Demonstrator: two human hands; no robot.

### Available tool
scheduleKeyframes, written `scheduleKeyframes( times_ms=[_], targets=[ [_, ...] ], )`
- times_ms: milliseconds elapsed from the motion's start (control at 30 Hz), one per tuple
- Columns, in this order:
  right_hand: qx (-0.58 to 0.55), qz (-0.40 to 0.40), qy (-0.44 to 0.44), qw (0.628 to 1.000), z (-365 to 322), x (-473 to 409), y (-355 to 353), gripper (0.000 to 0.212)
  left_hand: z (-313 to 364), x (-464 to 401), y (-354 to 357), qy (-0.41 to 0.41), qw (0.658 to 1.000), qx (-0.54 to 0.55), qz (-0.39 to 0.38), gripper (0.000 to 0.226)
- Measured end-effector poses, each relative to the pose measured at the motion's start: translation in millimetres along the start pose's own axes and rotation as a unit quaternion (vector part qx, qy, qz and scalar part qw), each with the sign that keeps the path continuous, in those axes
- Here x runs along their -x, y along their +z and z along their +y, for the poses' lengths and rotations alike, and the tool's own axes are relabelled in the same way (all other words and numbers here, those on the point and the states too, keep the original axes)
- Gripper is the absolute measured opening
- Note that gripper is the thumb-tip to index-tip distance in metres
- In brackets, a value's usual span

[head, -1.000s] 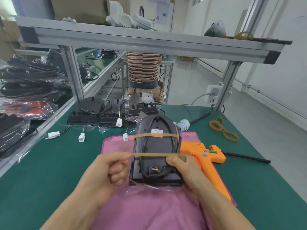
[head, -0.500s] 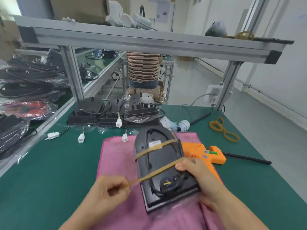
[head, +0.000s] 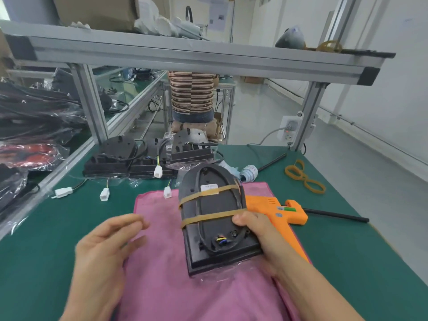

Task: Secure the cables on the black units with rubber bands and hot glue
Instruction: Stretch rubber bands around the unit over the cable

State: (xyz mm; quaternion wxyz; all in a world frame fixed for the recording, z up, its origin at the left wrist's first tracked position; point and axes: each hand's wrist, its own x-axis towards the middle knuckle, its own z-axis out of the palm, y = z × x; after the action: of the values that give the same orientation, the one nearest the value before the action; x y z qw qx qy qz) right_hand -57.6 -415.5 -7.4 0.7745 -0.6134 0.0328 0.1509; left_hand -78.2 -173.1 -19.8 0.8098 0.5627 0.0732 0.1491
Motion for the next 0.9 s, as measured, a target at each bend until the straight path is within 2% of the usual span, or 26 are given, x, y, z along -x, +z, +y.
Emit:
scheduleKeyframes(
  times_ms=[33,100,167,200,300,400,533,633,700,767,800,900],
  targets=[
    [-0.012,-0.007,0.003,1.000,1,0,-2,0.061,1,-3,-2,-0.015,1.000,-0.003,0.007,0.027],
    [-0.019,-0.017,0.001,1.000,4,0,0,0.065,-2,1,8,-0.084,0.995,0.000,-0.046,0.018],
    [0.011,-0.021,-0.022,0.999,6,-1,10,0.065,-8,9,29,-0.160,0.978,0.019,-0.135,0.043],
    [0.031,-0.022,-0.038,0.999,7,-1,15,0.060,-10,12,40,-0.187,0.969,0.039,-0.155,0.048],
    [0.082,-0.028,-0.063,0.994,6,-4,21,0.035,-11,13,55,-0.227,0.959,0.083,-0.151,0.051],
    [0.126,-0.039,-0.038,0.991,6,-5,19,0.037,-15,5,55,-0.242,0.956,0.076,-0.146,0.046],
    [0.188,0.000,-0.023,0.982,16,-1,16,0.033,-25,4,55,-0.259,0.950,0.045,-0.172,0.051],
    [0.382,0.059,-0.061,0.920,20,1,9,0.051,-29,-3,51,-0.250,0.955,-0.002,-0.162,0.055],
    [0.444,0.122,-0.129,0.878,24,1,1,0.039,-29,-11,48,-0.229,0.961,-0.046,-0.146,0.057],
    [0.462,0.167,-0.183,0.851,34,4,-5,0.023,-27,-19,46,-0.224,0.962,-0.068,-0.139,0.054],
    [0.482,0.172,-0.189,0.838,41,7,-6,0.020,-26,-21,44,-0.226,0.961,-0.074,-0.140,0.053],
    [0.569,0.130,-0.205,0.786,63,20,-9,0.032,-26,-24,40,-0.237,0.957,-0.069,-0.152,0.049]
  ],
)
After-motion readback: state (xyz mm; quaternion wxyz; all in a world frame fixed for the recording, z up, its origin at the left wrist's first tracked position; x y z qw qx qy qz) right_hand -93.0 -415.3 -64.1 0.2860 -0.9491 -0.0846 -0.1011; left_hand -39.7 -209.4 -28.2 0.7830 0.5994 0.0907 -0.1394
